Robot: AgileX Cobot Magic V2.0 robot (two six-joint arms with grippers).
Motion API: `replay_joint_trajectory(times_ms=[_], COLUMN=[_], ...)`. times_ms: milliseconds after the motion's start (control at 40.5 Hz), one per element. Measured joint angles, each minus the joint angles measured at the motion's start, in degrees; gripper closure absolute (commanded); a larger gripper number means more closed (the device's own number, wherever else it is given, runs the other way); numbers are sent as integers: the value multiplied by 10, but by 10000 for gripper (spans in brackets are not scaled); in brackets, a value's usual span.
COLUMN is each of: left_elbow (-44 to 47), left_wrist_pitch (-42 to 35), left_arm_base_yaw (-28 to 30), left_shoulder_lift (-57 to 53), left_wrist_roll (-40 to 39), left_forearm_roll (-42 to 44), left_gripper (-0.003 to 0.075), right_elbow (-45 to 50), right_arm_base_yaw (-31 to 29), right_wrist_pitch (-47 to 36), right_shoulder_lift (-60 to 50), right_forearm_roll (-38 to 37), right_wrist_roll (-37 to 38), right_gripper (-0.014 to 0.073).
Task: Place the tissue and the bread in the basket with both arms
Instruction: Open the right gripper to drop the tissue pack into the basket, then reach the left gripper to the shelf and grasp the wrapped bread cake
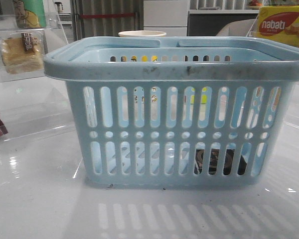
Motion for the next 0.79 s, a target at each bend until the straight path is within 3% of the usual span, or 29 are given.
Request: replay_joint_trajectory(times_ms=[568,790], left_elbow=[-238,-340], left_wrist_pitch=[7,12], left_arm_base_yaw=[0,15], left_shoulder_lift=[348,467], left_wrist_roll=[0,38], left_forearm_roll=[-43,-95], left_gripper=[150,150], right_elbow=[1,1], right_arm_base_yaw=[0,0], right_wrist_pitch=[5,6], right_shoulder_lift=[0,0], right_forearm_roll=[0,0], right_wrist_roll=[0,0], right_gripper=[116,116])
